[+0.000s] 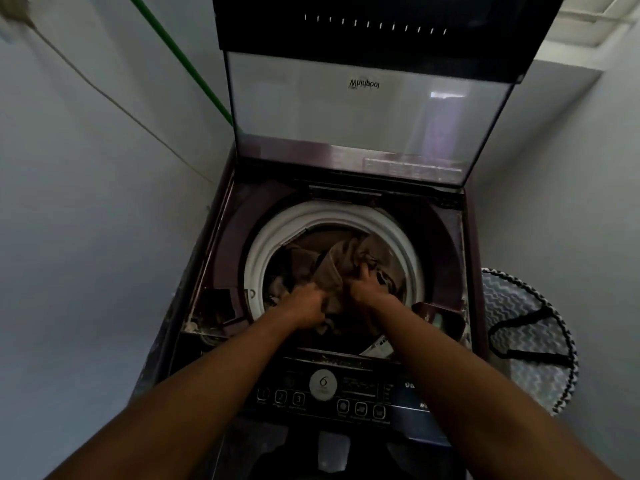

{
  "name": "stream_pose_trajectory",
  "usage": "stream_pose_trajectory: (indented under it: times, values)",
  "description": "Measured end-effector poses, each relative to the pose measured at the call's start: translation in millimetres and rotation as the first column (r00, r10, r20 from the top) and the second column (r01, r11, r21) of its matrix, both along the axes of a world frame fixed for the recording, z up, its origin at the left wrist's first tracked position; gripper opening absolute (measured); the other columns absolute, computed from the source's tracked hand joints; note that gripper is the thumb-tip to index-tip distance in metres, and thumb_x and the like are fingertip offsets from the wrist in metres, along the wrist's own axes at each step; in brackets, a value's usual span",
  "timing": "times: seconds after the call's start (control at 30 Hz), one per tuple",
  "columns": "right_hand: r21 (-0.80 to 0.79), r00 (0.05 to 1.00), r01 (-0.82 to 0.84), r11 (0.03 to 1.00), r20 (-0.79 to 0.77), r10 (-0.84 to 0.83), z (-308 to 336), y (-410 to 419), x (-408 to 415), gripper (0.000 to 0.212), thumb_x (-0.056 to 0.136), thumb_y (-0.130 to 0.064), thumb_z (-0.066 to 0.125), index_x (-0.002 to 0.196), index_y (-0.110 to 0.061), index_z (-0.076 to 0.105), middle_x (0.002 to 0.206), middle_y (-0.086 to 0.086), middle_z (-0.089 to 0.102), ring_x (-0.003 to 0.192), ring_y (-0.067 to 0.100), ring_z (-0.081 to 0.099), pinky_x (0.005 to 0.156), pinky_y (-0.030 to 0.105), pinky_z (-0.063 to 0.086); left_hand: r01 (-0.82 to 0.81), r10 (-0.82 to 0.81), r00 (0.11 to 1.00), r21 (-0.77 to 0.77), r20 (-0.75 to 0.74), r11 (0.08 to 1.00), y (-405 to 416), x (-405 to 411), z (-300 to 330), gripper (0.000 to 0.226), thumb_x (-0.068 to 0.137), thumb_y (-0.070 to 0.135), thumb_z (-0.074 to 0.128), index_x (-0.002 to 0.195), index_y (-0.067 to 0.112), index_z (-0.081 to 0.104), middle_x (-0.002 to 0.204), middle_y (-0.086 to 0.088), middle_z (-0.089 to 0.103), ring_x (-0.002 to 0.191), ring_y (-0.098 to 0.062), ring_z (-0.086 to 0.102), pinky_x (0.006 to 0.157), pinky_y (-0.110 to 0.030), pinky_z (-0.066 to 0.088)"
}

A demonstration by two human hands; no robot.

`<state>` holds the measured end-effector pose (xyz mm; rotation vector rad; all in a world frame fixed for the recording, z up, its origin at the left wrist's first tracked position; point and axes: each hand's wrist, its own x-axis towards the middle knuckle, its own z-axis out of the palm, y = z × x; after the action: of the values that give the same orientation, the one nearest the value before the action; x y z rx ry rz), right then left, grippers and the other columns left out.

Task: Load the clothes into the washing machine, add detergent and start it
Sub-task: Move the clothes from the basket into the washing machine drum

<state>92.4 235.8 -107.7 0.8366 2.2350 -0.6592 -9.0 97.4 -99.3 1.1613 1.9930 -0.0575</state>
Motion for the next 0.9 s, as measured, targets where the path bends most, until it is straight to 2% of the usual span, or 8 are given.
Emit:
stream_pose_trajectory:
  times: [0.07,0.13,0.27,0.53,0.63,0.7,0.8,0.9]
  values:
    - [-0.028,1.000,0.006,1.000,-0.022,-0.006,7,8,-3,0.050,0.096,-0.041,0.047,0.145,-0.029,0.045,0.163,0.019,0.002,0.147,0.046,0.009,0.120,0.055,0.019,-0.092,0.093,0.996,0.103,-0.005,0.990,6,-1,3,0.045,0.082,0.040,0.054,0.125,0.025,0.055,0.129,-0.009,0.049,0.122,-0.033,0.049,0.102,-0.054,0.040]
    - [-0.006,0.998,0.028,1.000,-0.058,-0.029,14,17,-2,0.049,0.091,-0.041,0.051,0.136,-0.024,0.054,0.156,0.023,0.022,0.139,0.045,0.028,0.115,0.051,0.032,-0.145,0.159,0.986,0.217,-0.050,0.966,18,-4,14,0.040,0.088,0.031,0.055,0.127,0.020,0.054,0.128,-0.011,0.048,0.122,-0.032,0.046,0.102,-0.047,0.040]
    - [0.193,0.945,0.139,0.971,-0.319,-0.072,33,25,8,0.038,0.085,-0.025,0.061,0.120,-0.010,0.056,0.137,0.020,0.035,0.122,0.039,0.042,0.095,0.048,0.049,-0.205,0.237,0.971,0.397,-0.035,0.895,42,-9,30,0.038,0.089,0.023,0.055,0.127,0.022,0.056,0.124,-0.009,0.050,0.120,-0.029,0.048,0.101,-0.044,0.042]
    - [0.219,0.817,0.296,0.930,-0.562,-0.128,46,40,30,0.019,0.091,-0.025,0.056,0.103,-0.011,0.060,0.113,0.012,0.050,0.099,0.033,0.057,0.072,0.038,0.047,-0.160,0.175,0.984,0.506,0.019,0.847,75,16,38,0.033,0.090,0.021,0.055,0.123,0.024,0.055,0.118,-0.003,0.051,0.114,-0.024,0.051,0.096,-0.045,0.046]
    - [0.223,0.696,0.433,0.873,-0.698,-0.167,61,48,44,0.017,0.087,-0.024,0.059,0.093,-0.008,0.061,0.103,0.011,0.049,0.090,0.033,0.056,0.066,0.038,0.048,-0.184,0.182,0.981,0.618,0.067,0.764,95,34,45,0.031,0.091,0.021,0.057,0.121,0.022,0.057,0.117,0.000,0.054,0.110,-0.018,0.055,0.096,-0.032,0.046]
    - [0.212,0.574,0.546,0.810,-0.799,-0.178,72,56,59,0.012,0.085,-0.018,0.061,0.089,-0.007,0.062,0.098,0.011,0.049,0.088,0.031,0.054,0.069,0.040,0.050,-0.193,0.174,0.980,0.680,0.098,0.708,109,49,53,0.029,0.090,0.018,0.058,0.119,0.022,0.058,0.114,0.002,0.055,0.106,-0.015,0.055,0.092,-0.025,0.043]
    - [0.180,0.437,0.692,0.699,-0.875,-0.207,83,75,95,0.010,0.081,-0.012,0.059,0.089,-0.008,0.063,0.097,0.012,0.051,0.090,0.029,0.055,0.080,0.038,0.049,-0.128,0.132,0.990,0.755,0.056,0.643,137,76,62,0.029,0.087,0.017,0.058,0.115,0.022,0.059,0.104,0.002,0.055,0.101,-0.017,0.052,0.092,-0.035,0.045]
    - [0.093,0.364,0.791,0.604,-0.865,-0.344,78,96,137,0.011,0.082,-0.010,0.057,0.091,-0.008,0.061,0.100,0.011,0.051,0.087,0.030,0.056,0.078,0.040,0.050,0.012,0.096,0.991,0.791,-0.090,0.612,165,110,71,0.028,0.082,0.017,0.060,0.110,0.023,0.062,0.092,0.003,0.053,0.090,-0.019,0.047,0.083,-0.037,0.043]
